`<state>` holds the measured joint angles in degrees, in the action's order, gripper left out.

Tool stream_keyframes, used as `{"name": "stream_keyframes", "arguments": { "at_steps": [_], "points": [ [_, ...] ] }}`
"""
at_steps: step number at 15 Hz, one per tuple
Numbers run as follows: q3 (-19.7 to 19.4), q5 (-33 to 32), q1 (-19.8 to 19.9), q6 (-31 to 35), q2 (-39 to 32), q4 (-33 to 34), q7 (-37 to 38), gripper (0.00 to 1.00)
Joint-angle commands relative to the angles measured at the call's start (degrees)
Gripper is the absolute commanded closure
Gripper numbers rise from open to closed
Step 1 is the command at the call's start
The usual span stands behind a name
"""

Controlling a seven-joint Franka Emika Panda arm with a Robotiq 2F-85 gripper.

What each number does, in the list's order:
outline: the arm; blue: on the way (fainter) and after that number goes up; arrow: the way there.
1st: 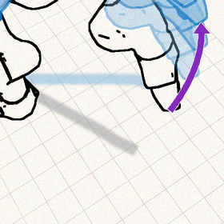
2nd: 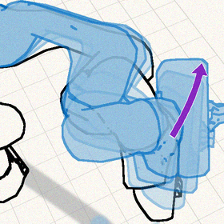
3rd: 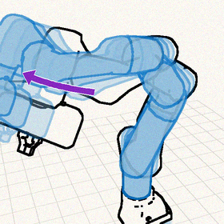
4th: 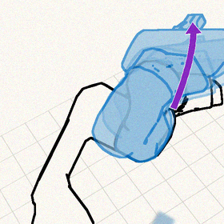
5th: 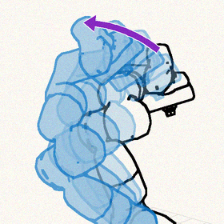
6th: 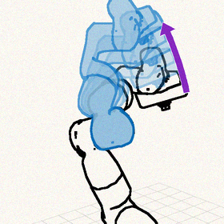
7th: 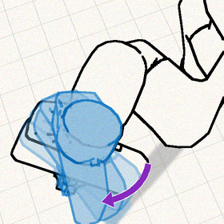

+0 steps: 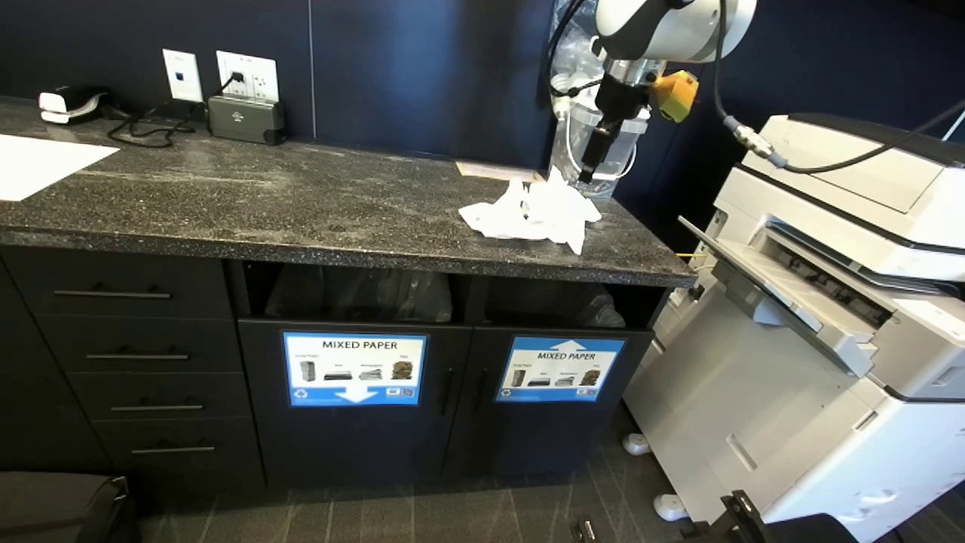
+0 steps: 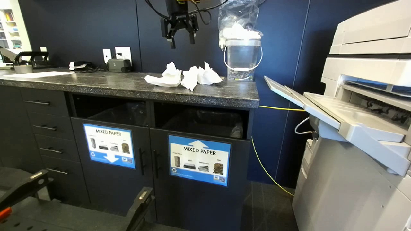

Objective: Pick up the paper from the counter and throw it in the bin

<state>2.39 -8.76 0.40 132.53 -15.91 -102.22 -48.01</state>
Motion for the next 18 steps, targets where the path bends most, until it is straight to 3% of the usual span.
{"name": "stream_keyframes", "arguments": {
  "at_steps": [1,6,11,18],
  "points": [
    [1.39,-0.84,0.26,-1.51,-8.18,9.51,-5.63,0.0],
    [0.13,-6.08,-0.46,-2.67,-16.36,17.62,-6.31,0.0],
    [0.28,-6.49,0.45,-4.62,-23.3,25.54,-8.34,0.0],
    [0.62,-6.3,0.64,-4.78,-25.92,28.47,-11.51,0.0]
  ]
}}
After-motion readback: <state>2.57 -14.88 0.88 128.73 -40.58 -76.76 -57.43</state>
